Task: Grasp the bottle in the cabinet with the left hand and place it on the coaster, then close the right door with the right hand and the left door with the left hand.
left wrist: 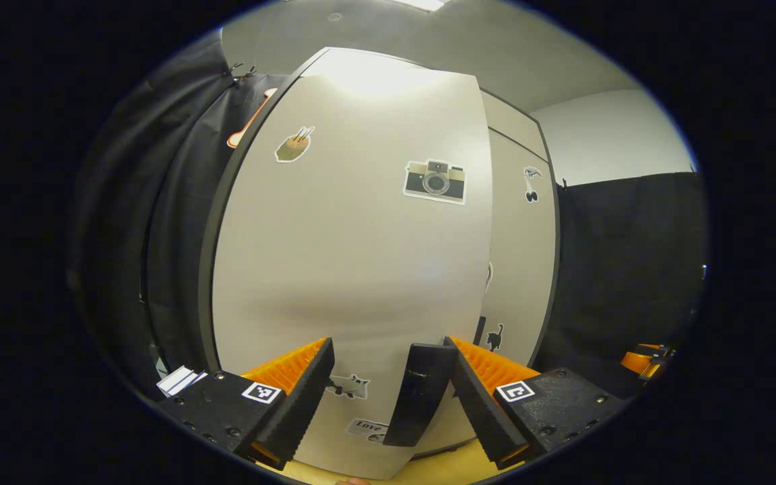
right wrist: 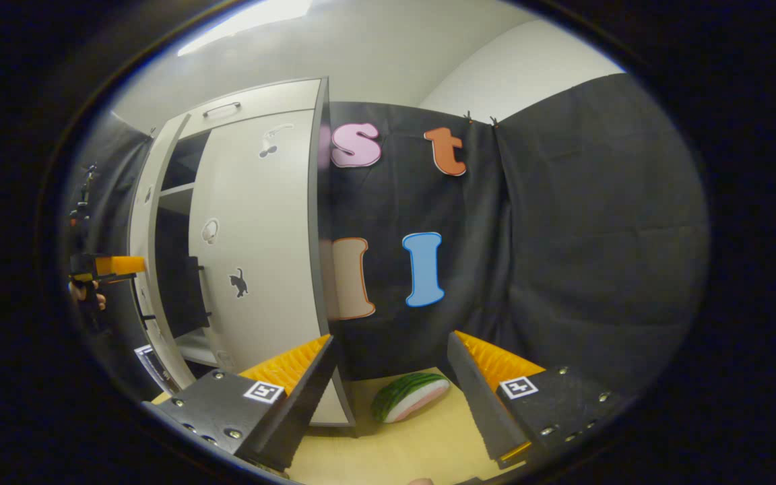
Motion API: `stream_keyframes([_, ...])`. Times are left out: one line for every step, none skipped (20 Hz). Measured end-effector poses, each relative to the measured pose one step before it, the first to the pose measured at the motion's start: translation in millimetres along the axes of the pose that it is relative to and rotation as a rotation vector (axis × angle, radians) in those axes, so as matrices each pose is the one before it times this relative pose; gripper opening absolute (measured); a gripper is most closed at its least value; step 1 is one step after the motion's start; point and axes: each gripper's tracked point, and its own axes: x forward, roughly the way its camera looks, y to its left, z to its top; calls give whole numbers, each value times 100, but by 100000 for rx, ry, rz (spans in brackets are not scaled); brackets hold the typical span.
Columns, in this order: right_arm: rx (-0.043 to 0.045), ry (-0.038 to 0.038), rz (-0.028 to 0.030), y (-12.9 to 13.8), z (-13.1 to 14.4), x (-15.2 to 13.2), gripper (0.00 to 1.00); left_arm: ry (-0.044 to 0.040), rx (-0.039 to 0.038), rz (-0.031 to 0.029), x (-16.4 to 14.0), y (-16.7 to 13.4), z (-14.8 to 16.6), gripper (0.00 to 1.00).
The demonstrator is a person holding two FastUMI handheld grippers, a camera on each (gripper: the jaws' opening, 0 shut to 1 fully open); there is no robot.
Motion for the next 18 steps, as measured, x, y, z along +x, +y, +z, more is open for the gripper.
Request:
stream_keyframes([-57, -61, -126, -190, -88, -127, 100, 50, -85, -29, 545, -77, -131, 100])
stream_keyframes([-176, -138, 16, -165, -46, -119, 100, 189, 811, 322, 449, -45, -45, 100])
stream_keyframes([-303, -12, -49, -36, -47, 23, 100, 229, 1294, 845, 560, -14, -154, 100])
stream_keyframes([-371, 22, -25, -103, -97, -36, 100, 236, 1621, 1189, 254, 63, 5, 100])
stream_keyframes([-327, -34, 139, 70, 9, 30, 100, 426, 1758, 1030, 468, 68, -97, 100])
stream_keyframes([-360, -64, 209, 104, -13, 75, 100, 245, 1415, 766, 201, -29, -94, 100])
stream_keyframes([-321, -44, 179, 1, -147, -30, 100, 22, 978, 573, 247, -60, -115, 100])
stream_keyframes([-246, 165, 240, 47, -174, -20, 100, 107, 867, 373, 144, 32, -56, 100])
stream_keyframes([-107, 399, 186, 148, -256, 78, 100, 189, 742, 158, 340, -17, -146, 99])
stream_keyframes([82, 473, 492, 189, -190, 142, 100, 151, 656, 235, 158, -22, -76, 99])
stream_keyframes([42, 522, 352, 87, -247, 51, 100, 156, 661, 380, 274, 6, -39, 99])
stream_keyframes([-77, 545, 307, 114, -219, 213, 97, 237, 767, 410, 166, -5, -62, 99])
stream_keyframes([-149, 352, 256, 77, -140, 47, 100, 0, 552, 101, 316, 20, -83, 99])
stream_keyframes([-169, 330, 441, 158, -83, 195, 100, -24, 305, 280, 195, 5, -42, 100])
stream_keyframes([-156, -45, 560, 138, 5, 45, 100, -82, 536, 145, 226, 39, -25, 100])
stream_keyframes([-245, -181, 441, 51, 11, 17, 100, 66, 529, 44, 127, 13, -54, 100])
stream_keyframes([-280, -423, 447, 138, 134, 88, 100, -98, 347, 110, 248, -29, -92, 100])
stream_keyframes([-280, -510, 350, 77, 143, -47, 100, -58, 433, 54, 132, -34, -6, 100])
